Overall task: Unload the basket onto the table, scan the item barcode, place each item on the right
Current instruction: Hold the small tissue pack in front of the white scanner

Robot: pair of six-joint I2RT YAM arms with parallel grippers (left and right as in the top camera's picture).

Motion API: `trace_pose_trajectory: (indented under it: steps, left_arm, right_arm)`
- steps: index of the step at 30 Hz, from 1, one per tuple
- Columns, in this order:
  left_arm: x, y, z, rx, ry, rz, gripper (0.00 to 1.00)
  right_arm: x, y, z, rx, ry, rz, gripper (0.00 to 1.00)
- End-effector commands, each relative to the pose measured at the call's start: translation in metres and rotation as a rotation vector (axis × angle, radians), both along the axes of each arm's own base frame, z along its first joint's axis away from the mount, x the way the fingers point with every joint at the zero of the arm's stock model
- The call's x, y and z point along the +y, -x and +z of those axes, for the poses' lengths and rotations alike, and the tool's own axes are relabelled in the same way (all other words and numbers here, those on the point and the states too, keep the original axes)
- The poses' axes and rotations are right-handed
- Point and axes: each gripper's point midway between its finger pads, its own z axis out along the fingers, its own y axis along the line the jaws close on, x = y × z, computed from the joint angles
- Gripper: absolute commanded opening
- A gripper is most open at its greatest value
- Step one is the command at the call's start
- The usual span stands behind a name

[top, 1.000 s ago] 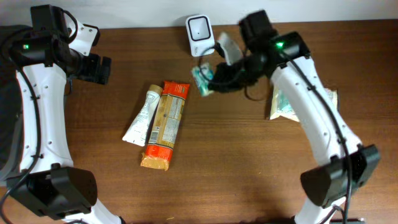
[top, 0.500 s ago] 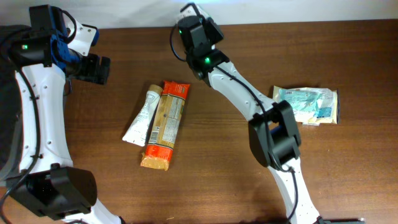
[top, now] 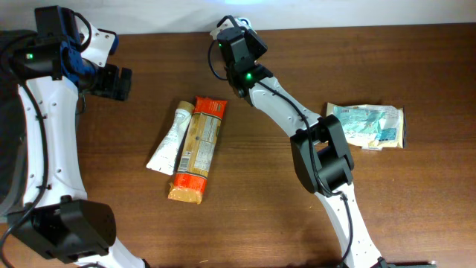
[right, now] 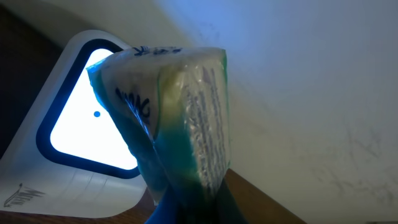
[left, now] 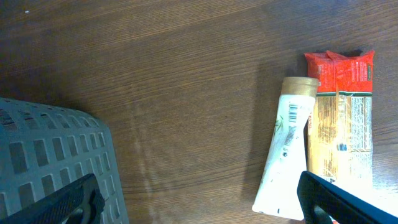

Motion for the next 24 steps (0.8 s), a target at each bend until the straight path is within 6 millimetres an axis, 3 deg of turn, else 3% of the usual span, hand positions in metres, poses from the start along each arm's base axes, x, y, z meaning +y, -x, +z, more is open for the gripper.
trace_pose_trajectory:
  steps: [1,5,8,12,16,18,20,24]
  left_arm:
    - [0.001,0.001,0.009,-0.024,-0.002,-0.012,0.99]
    - [0.001,0.001,0.009,-0.024,-0.002,-0.011,0.99]
    - [0.001,0.001,0.009,-0.024,-0.002,-0.012,0.99]
    - [0.001,0.001,0.009,-0.024,-0.002,-0.012,0.99]
    - [0.001,0.001,0.009,-0.024,-0.002,-0.012,0.99]
    - [0.001,0.001,0.009,-0.024,-0.002,-0.011,0.99]
    - [0.001,0.001,0.009,-0.024,-0.002,-0.012,0.99]
    - [0.001,0.001,0.009,-0.025,-0.002,-0.012,0.99]
  right_arm:
    - [0.004,-0.002,0.002,-0.009,-0.020,0.016,0.04]
    - [0.008,0.000,0.026,-0.028,-0.047,0.040,0.04]
    - [0.012,0.014,0.044,0.022,-0.147,0.063,0.04]
    - [0.026,0.059,0.077,0.199,-0.424,0.143,0.04]
    - [0.018,0.116,0.118,0.385,-0.647,0.182,0.04]
    - [-0.003,0.155,0.131,0.496,-0.660,0.166,0.04]
    - [-0.026,0.180,0.133,0.568,-0.675,0.077,0.04]
    - [-0.091,0.243,0.085,0.860,-0.651,-0.258,0.04]
